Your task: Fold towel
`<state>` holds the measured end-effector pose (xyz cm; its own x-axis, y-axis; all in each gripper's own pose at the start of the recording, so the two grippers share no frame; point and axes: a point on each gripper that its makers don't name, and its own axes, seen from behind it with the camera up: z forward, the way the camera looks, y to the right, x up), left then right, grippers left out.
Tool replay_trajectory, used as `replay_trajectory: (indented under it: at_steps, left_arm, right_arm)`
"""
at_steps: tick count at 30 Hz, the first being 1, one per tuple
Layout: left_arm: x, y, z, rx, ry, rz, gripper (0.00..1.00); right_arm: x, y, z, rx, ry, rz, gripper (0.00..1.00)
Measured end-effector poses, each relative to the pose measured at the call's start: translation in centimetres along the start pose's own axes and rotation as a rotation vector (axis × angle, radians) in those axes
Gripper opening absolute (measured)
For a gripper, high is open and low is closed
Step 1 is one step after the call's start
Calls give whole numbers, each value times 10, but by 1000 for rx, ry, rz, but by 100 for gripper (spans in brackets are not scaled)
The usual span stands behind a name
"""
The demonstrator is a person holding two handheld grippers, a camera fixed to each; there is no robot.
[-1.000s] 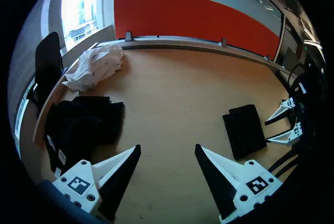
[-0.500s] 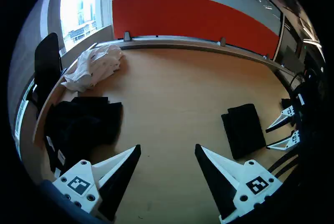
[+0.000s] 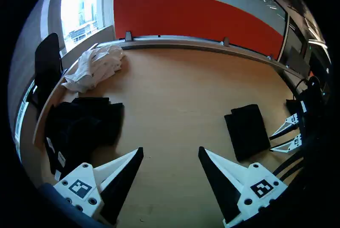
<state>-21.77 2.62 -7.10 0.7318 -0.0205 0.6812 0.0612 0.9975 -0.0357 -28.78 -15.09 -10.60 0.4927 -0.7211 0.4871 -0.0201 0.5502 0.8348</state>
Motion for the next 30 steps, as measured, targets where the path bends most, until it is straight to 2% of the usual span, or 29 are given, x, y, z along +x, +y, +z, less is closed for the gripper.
replay_trajectory:
  at_steps: [7, 25, 30]
  left_arm:
    - [-1, 0, 0, 0, 0, -1, 96]
    - [-2, -2, -3, 3, 0, -2, 96]
    - [-2, -2, -2, 3, 1, -2, 96]
  right_arm:
    - [-4, -1, 2, -1, -3, 13, 49]
    - [-4, 1, 2, -24, 12, 33, 7]
    - [-2, 2, 1, -27, 22, 38, 5]
